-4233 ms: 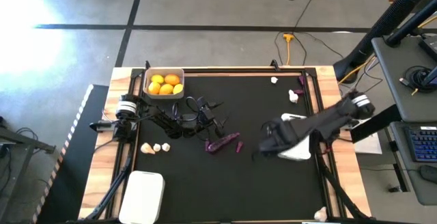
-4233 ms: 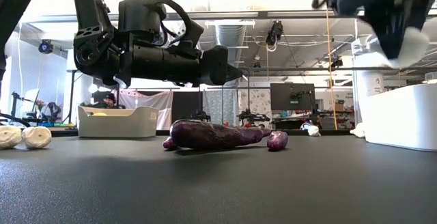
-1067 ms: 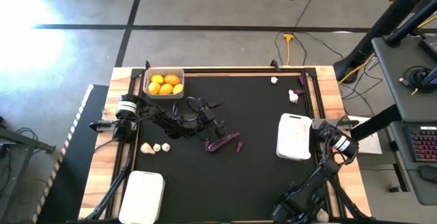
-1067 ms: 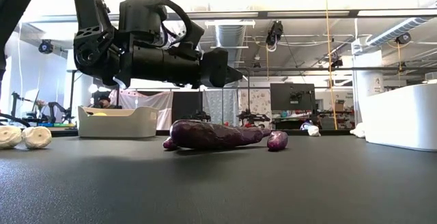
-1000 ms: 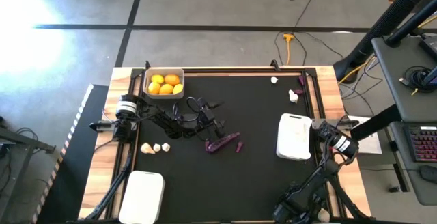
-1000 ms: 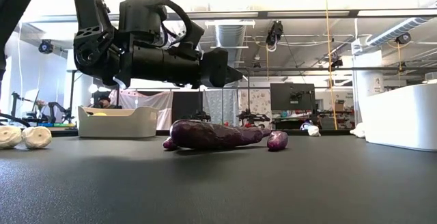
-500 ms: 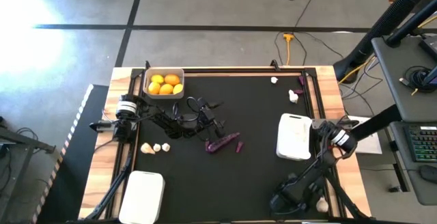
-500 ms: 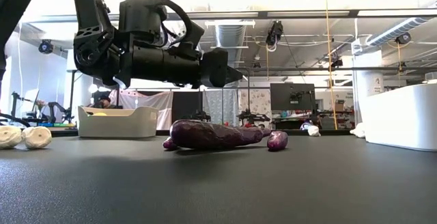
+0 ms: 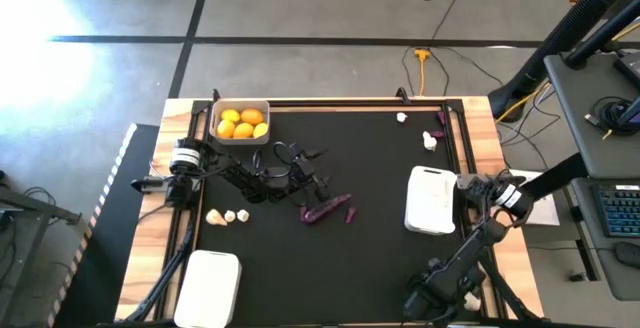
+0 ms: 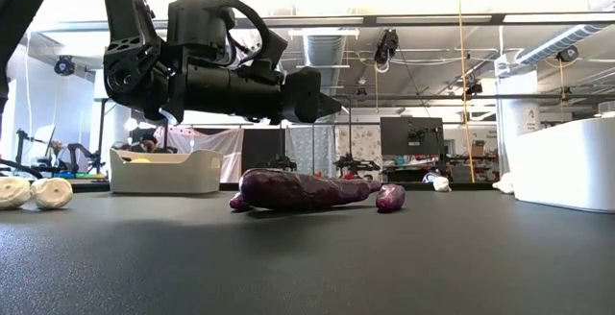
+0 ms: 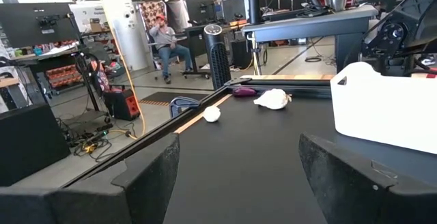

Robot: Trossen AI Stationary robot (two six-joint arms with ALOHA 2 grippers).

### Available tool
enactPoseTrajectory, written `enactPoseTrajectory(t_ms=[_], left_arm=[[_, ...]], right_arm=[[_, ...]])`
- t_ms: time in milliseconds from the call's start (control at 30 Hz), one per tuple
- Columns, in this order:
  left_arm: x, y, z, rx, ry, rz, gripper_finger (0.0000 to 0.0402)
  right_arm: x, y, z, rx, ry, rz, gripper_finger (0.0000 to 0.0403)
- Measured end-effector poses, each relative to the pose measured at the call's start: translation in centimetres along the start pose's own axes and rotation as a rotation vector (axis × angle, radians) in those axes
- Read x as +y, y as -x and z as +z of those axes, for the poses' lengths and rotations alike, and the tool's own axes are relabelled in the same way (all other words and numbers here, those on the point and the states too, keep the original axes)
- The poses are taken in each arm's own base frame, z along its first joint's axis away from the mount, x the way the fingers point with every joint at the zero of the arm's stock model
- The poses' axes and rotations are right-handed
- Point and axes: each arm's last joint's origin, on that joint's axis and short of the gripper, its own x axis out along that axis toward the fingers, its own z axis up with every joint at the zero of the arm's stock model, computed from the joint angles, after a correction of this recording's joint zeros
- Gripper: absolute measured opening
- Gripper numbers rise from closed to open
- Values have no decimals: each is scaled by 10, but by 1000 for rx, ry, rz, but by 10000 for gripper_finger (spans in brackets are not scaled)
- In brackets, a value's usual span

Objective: Sort produce into baskets
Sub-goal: Put the bottom right garlic into the middle right white bin

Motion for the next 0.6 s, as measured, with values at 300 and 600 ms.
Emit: enactPoseTrajectory(t_ms=[300,600], left_arm=[[0,0,0,0,0,0,283],[0,0,0,0,0,0,283]], right_arm=[[0,-18,14,-3,37,13,332],[-10,-27,26,25,-64,-16,299]])
